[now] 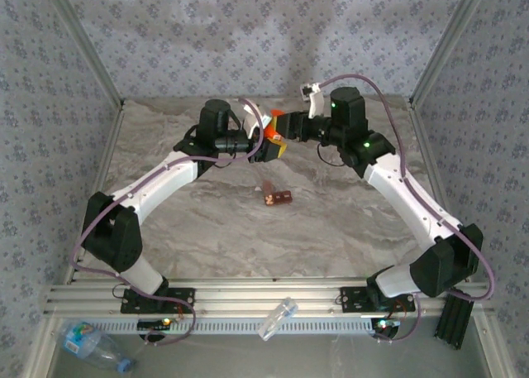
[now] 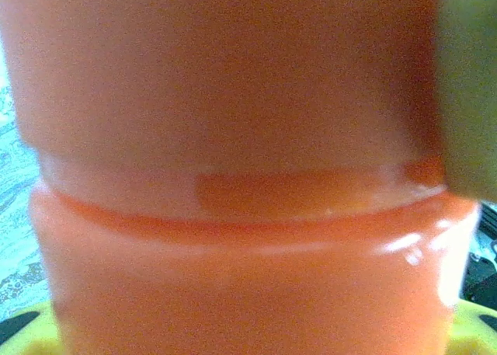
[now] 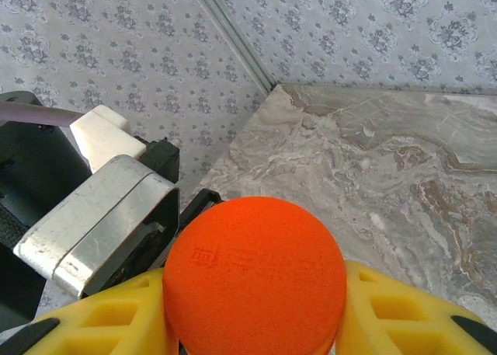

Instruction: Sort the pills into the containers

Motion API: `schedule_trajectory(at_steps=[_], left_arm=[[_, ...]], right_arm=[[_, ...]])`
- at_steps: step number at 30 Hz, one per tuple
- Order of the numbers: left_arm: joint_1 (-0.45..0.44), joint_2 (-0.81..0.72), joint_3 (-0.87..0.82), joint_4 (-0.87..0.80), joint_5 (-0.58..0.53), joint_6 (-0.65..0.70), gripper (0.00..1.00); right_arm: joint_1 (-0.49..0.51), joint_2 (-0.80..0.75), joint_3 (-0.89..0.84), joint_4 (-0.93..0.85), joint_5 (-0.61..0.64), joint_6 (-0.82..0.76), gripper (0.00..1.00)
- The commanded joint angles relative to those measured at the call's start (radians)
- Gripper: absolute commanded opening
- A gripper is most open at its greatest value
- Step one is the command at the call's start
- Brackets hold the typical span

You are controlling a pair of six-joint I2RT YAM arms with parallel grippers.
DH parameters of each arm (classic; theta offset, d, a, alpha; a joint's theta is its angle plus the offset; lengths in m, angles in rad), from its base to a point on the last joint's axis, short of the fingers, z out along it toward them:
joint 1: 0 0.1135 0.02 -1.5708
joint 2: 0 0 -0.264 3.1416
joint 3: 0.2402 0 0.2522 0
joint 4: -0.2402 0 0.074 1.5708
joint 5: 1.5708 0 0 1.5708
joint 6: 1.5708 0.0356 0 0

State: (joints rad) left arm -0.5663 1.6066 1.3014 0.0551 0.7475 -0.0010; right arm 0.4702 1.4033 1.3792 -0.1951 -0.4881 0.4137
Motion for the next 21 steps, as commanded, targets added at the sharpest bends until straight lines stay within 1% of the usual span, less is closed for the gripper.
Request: schedule_trajectory(at_steps=[1,4,9,10,11,12,15,17,21], left_arm=[[-0.016,-0.037,0.012,0.075,-0.016,0.038,0.22],[-0.016,-0.043,0.012,0.077,-0.020,0.039,0.30],[-0.015,-0.048,0.018,0.068,-0.014,0.042,0.36],[-0.015,-0.048,0.021,0.065,-0.012,0.042,0.38],[-0.016,-0.048,0.022,0.065,-0.013,0.040,0.42],[-0.016,-0.048,0.025,0.063,-0.014,0.039,0.49],[-0.015,-0.045,0.034,0.059,-0.015,0.039,0.57],[-0.016,-0.044,0.040,0.054,-0.019,0.037,0.68],[-0.015,-0.042,0.048,0.047,-0.025,0.039,0.71]], right_arm=[[0.016,-0.029,-0.026,0.045,-0.024,0.018,0.16],[0.016,-0.035,-0.027,0.054,-0.038,0.000,0.14],[0.016,-0.045,-0.029,0.073,-0.054,-0.014,0.13],[0.015,-0.048,-0.030,0.078,-0.056,-0.016,0.13],[0.015,-0.052,-0.029,0.080,-0.055,-0.018,0.13],[0.015,-0.054,-0.028,0.079,-0.055,-0.021,0.13],[0.015,-0.061,-0.028,0.079,-0.051,-0.028,0.13],[0.013,-0.063,-0.025,0.076,-0.049,-0.032,0.13],[0.012,-0.068,-0.026,0.066,-0.035,-0.041,0.13]])
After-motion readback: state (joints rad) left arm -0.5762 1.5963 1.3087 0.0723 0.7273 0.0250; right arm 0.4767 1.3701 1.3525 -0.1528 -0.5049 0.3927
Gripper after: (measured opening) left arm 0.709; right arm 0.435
